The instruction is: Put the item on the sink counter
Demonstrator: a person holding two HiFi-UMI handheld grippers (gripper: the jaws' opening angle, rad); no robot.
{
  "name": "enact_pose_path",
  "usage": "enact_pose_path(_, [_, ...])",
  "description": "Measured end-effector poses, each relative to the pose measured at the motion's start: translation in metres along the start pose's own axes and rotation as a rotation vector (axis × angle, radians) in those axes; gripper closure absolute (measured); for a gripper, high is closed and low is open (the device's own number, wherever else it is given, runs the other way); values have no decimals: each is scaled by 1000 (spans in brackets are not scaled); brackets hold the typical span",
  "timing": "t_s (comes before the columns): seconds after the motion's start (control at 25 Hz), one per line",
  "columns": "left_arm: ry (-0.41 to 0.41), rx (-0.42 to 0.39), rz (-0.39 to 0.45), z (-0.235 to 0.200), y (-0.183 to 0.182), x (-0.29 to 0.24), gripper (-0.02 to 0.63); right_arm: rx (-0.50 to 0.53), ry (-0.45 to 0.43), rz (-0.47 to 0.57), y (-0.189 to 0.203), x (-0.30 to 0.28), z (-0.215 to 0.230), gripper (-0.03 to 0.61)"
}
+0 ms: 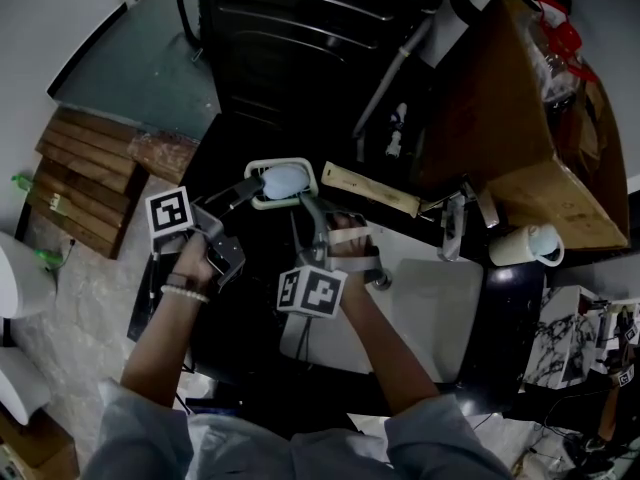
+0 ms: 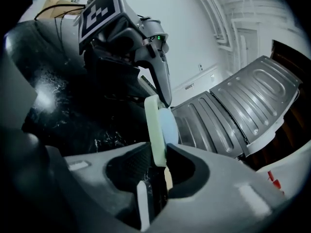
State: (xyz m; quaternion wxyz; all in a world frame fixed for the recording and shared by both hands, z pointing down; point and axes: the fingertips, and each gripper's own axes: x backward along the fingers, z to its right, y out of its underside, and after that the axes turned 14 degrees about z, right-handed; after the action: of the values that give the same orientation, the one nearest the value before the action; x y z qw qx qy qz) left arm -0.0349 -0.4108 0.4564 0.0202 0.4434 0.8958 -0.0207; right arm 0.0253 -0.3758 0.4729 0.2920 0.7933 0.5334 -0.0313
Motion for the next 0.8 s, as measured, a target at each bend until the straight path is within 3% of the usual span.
enact_pose_path(0.32, [-8,7,-6,-5,-2,0,526,106,-17,-20,0,-4,-6,500])
enact_pose_path(0.6, [42,12,9,2,-3,-3,524,81,-22,-75,1,-4,-5,503])
enact_pose_path(0.8, [57,-54,-1,7,-4,-4,449,65,-42,-128,4,-11,-7,503])
